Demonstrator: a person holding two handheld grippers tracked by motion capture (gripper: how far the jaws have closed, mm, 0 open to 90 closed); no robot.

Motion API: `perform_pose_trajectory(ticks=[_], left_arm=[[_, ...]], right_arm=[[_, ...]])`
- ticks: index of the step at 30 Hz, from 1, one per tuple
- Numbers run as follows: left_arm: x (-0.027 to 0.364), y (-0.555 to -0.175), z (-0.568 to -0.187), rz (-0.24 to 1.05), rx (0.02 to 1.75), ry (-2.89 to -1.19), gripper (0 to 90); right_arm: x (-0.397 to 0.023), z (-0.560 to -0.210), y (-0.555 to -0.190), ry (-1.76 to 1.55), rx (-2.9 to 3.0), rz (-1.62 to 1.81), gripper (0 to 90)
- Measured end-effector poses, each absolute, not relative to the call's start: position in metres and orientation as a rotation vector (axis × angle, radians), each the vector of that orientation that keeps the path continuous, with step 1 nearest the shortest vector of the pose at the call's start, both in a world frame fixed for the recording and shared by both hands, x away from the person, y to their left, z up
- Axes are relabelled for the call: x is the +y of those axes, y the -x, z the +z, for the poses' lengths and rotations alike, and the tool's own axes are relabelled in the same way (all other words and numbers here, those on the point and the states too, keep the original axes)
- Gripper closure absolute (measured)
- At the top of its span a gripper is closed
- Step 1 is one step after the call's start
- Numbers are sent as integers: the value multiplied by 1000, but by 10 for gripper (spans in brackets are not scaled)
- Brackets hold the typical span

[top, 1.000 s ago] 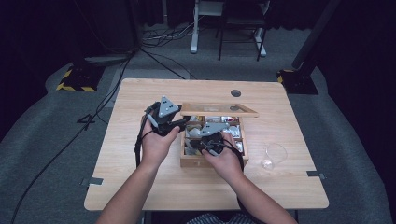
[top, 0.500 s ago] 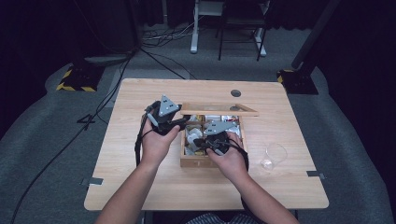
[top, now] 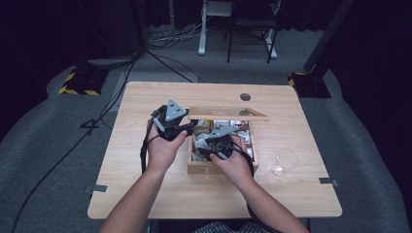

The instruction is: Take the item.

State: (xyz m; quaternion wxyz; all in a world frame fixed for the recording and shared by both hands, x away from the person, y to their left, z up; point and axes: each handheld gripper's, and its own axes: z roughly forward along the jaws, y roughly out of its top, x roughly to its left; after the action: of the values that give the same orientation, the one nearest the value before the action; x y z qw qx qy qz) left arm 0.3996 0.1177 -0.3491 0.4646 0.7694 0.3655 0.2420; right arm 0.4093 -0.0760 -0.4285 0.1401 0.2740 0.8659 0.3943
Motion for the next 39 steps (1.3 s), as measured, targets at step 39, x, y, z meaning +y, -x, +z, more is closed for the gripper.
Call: perform_pose_trajectory(ticks=[39], left_arm=[[117,-400,-349,597,900,-1895,538]], right_arm=[[-77,-412,-394,-787,2501,1147,822]])
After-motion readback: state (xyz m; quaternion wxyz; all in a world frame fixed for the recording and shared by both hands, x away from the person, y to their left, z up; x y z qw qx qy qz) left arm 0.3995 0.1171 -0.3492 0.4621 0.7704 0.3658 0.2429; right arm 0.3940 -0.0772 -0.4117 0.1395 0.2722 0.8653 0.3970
